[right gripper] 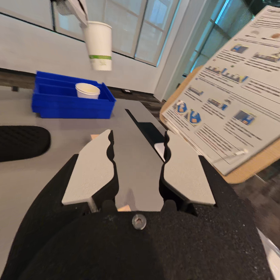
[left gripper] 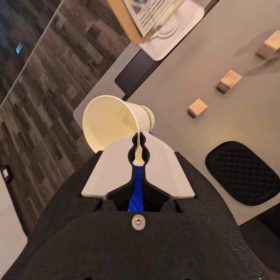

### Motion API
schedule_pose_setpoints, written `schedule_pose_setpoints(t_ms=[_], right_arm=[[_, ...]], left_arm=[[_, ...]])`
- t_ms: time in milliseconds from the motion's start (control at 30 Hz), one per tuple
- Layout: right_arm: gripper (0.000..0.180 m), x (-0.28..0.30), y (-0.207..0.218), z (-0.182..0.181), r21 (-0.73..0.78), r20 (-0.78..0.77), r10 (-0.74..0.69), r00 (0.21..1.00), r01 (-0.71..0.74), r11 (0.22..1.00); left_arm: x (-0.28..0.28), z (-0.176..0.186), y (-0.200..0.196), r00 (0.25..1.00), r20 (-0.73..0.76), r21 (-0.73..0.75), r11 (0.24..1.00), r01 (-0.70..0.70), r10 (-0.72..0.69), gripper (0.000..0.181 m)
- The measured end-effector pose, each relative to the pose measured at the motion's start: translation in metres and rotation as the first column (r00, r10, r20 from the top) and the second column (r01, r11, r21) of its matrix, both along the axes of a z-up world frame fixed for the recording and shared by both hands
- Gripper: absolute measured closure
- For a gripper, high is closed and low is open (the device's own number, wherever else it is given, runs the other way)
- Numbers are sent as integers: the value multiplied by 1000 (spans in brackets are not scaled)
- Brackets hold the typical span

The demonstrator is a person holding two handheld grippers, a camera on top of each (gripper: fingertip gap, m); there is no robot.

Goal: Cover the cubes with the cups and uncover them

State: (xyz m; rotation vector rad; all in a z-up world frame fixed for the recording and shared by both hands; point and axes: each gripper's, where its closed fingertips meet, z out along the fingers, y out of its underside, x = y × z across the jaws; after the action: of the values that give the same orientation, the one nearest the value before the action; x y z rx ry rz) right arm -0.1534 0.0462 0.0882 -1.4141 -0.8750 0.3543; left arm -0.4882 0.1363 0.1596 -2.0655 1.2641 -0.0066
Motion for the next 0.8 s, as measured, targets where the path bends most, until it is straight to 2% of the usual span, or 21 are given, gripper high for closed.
schedule_pose_setpoints(t_ms=[33, 267, 533, 667, 800], right_arm=[[117, -11, -2, 1, -1, -21, 36, 999, -36, 999], [109, -75, -16, 12, 23, -209, 236, 949, -237, 971], [92, -88, -10, 23, 64, -404, 233, 885, -227, 972], [86, -84, -16, 37, 106, -493, 261, 830, -241, 965], [87, -78, -30, 57, 159, -583, 330, 742, -294, 942]], left_arm=[[9, 3, -5, 999, 21, 1, 1000, 25, -25, 178], [84, 25, -47, 966, 119, 22, 973, 230, -231, 178], [170, 45, -110, 865, 196, 48, 885, 462, -462, 178], [201, 51, -135, 808, 221, 67, 835, 546, -546, 178], [218, 53, -150, 770, 242, 72, 802, 593, -591, 178]])
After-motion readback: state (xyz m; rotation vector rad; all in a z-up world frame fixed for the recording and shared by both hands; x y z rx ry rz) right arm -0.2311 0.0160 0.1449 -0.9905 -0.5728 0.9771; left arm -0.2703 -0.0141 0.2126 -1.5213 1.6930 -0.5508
